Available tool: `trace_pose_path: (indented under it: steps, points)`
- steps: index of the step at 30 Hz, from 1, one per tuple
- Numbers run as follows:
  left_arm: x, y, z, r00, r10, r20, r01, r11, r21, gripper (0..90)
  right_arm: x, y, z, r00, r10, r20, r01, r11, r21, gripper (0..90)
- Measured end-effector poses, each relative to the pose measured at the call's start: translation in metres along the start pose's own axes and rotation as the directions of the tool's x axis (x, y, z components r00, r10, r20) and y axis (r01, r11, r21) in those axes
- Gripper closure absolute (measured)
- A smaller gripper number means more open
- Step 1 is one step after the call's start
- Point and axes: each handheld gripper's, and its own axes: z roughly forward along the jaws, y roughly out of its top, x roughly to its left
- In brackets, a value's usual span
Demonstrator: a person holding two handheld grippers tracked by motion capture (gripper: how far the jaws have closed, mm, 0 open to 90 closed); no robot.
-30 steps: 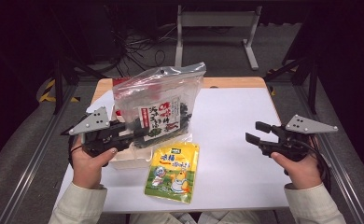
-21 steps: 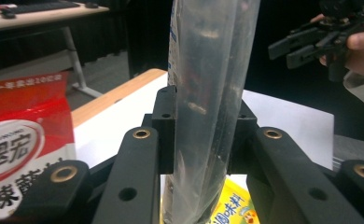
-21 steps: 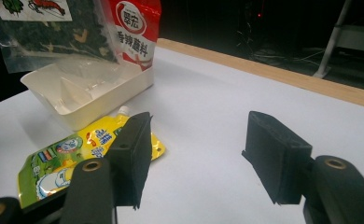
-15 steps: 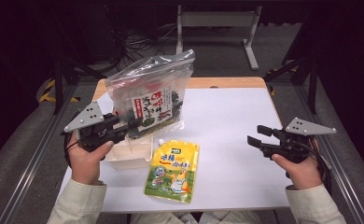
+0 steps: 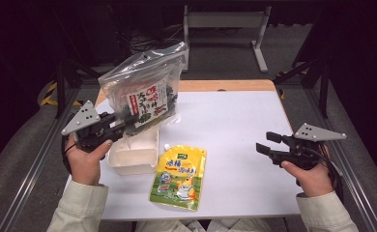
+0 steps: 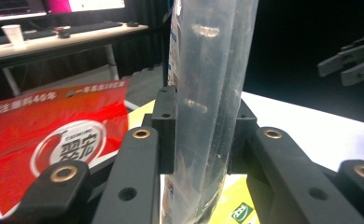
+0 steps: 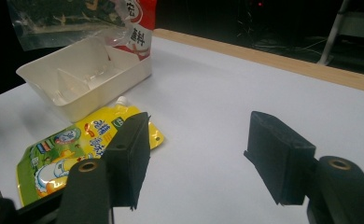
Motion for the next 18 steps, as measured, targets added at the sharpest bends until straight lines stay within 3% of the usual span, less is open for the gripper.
trace_pose_path:
  steps: [12, 18]
  points:
    - [0.014, -0.010, -0.006, 0.9975, -0.020, -0.068, 0.021, 0.9997, 0.009, 71.9, -0.001, -0.001, 0.001, 1.0000, 0.003, -0.006, -0.003, 1.000, 0.008, 38.6]
    - [0.018, -0.016, -0.006, 0.9943, -0.014, -0.106, 0.019, 0.9988, 0.044, 71.9, -0.001, -0.001, 0.003, 0.9999, 0.009, -0.009, -0.009, 1.000, 0.011, 38.2]
